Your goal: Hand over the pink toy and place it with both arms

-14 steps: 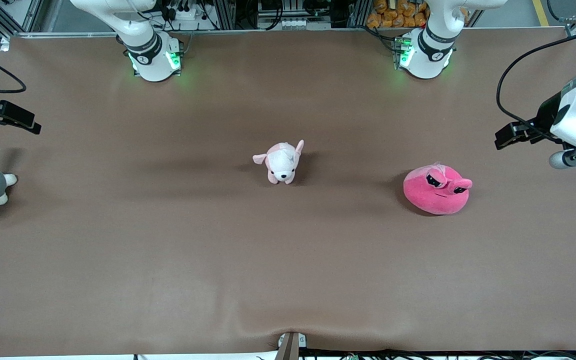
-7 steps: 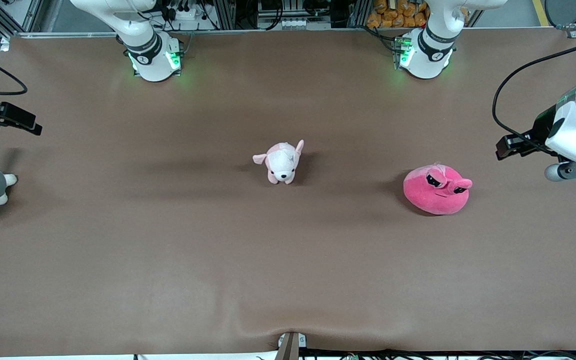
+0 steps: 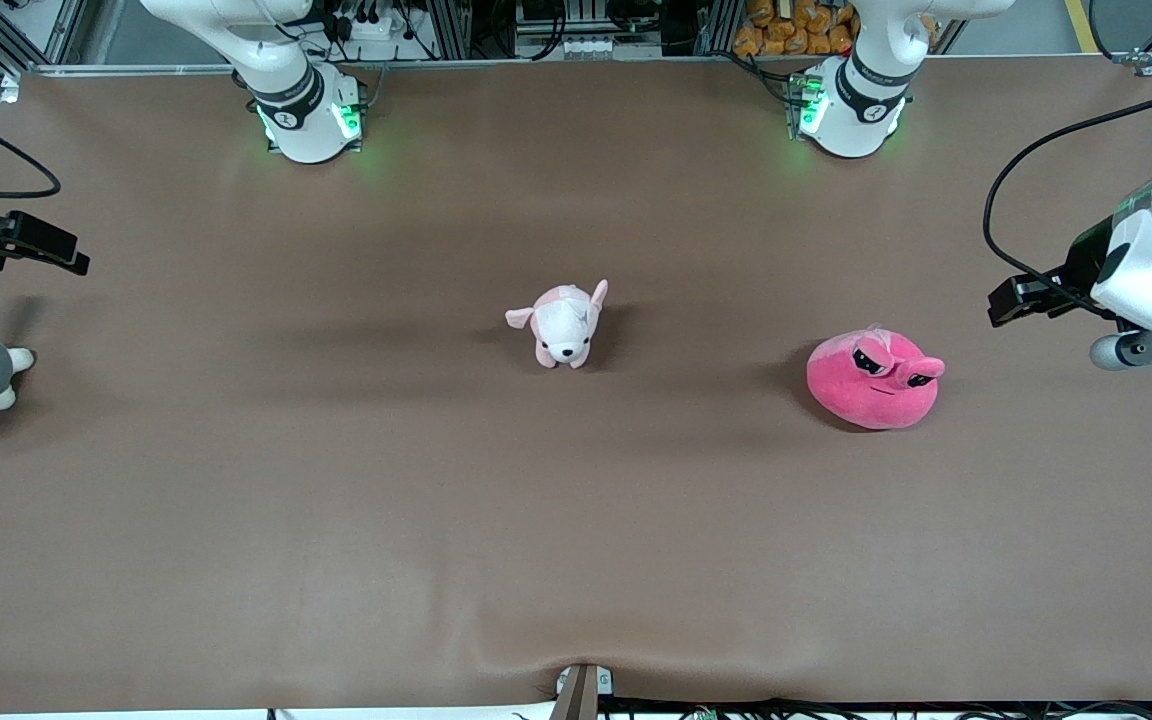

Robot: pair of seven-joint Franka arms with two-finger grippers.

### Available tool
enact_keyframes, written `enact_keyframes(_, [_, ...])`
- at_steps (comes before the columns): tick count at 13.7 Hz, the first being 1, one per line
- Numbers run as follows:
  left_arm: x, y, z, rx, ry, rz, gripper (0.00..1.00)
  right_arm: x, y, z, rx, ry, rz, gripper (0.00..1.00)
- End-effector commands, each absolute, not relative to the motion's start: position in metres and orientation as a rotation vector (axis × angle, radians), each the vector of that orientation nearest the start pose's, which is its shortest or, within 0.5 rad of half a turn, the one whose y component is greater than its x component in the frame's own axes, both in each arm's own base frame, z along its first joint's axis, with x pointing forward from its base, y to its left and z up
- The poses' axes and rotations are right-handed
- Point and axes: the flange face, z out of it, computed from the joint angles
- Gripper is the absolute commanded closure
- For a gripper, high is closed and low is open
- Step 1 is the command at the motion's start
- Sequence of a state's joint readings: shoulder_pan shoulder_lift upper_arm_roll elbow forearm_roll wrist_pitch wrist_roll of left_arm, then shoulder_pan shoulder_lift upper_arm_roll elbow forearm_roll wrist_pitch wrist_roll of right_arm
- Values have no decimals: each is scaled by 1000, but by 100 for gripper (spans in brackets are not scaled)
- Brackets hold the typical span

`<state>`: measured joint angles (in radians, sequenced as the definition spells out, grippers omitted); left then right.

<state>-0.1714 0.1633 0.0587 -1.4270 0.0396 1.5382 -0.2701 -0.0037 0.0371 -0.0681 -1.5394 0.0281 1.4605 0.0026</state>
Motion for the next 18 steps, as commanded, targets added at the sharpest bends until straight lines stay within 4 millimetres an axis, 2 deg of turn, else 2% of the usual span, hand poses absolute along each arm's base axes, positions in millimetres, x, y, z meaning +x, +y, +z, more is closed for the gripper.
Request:
enact_keyframes(1, [601, -65, 601, -3067, -229, 50, 20, 567, -14, 593, -3112, 45, 207, 0])
enact_keyframes(3, [601, -64, 604, -3068, -232, 43, 15, 571, 6, 581, -3123, 14, 249, 0])
enact_keyframes(5, [601, -64, 605, -3068, -232, 41, 6, 571, -14, 580, -3108, 61, 255, 0])
enact_keyframes(6, [600, -64, 605, -3070, -232, 42, 0, 571, -13, 587, -3110, 65, 234, 0])
enact_keyframes(8, [600, -63, 606, -3069, -234, 39, 0, 572, -6, 607, -3115, 45, 170, 0])
enact_keyframes(13, [598, -62, 611, -3064, -239, 25, 0, 562, -9, 603, -3044, 45, 290, 0])
enact_keyframes(15, [598, -50, 612, -3065, -216, 26, 0, 546, -23, 599, -3007, 79, 454, 0])
enact_keyframes(16, [600, -37, 611, -3074, -148, 33, 0, 543, -28, 598, -2994, 92, 482, 0])
enact_keyframes(18, [600, -32, 609, -3082, -93, 44, 0, 542, -41, 598, -2989, 126, 477, 0])
